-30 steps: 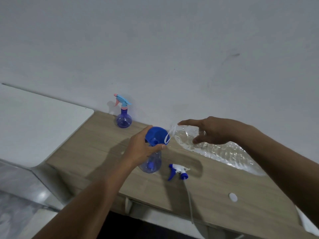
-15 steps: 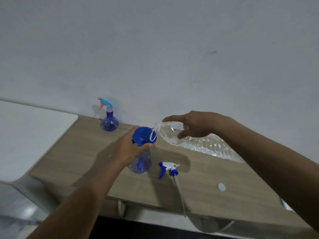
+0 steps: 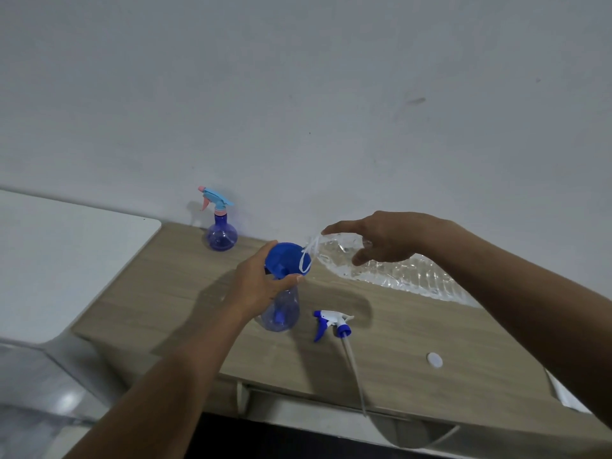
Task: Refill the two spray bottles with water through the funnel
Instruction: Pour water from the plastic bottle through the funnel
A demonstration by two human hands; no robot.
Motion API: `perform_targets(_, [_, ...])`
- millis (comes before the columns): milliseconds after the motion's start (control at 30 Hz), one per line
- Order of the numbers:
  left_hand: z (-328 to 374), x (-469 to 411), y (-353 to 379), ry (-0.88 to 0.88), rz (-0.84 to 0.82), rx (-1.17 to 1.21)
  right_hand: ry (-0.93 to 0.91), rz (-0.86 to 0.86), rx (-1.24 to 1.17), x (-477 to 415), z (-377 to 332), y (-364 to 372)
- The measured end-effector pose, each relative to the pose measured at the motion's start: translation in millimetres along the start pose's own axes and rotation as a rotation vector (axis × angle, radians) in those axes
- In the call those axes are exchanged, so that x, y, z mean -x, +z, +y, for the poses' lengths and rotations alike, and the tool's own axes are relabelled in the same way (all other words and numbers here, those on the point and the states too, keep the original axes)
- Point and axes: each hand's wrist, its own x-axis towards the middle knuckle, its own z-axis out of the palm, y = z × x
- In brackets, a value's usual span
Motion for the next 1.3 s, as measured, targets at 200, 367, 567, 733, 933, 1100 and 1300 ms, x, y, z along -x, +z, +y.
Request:
perform_targets(200, [-1, 0, 0, 0.004, 0.0, 0.012, 0.003, 0.002, 0.018, -1, 2, 0])
perform_targets(367, [-5, -1, -1, -0.014, -0.021, 0.021, 0.0, 0.004, 0.012, -1, 3, 1])
perform_targets(567, [-6, -2, -1, -0.016, -0.019, 0.018, -0.005, 0.0, 0.017, -1, 0, 2])
perform_targets(733, [-8, -3, -1, -0.014, -0.032, 0.02, -0.008, -0.007, 0.04, -1, -5, 1])
perform_targets(933, [-8, -3, 0, -0.003, -0.022, -0.016, -0.018, -0.014, 0.056, 1, -8, -2])
perform_targets(1100, [-10, -3, 0, -0.006, -0.011, -0.015, -0.029, -0.02, 0.065, 1, -9, -4])
perform_targets(1300, [-6, -2, 1, -0.01, -0.004, -0.003, -0.032, -0.006, 0.068, -2, -5, -1])
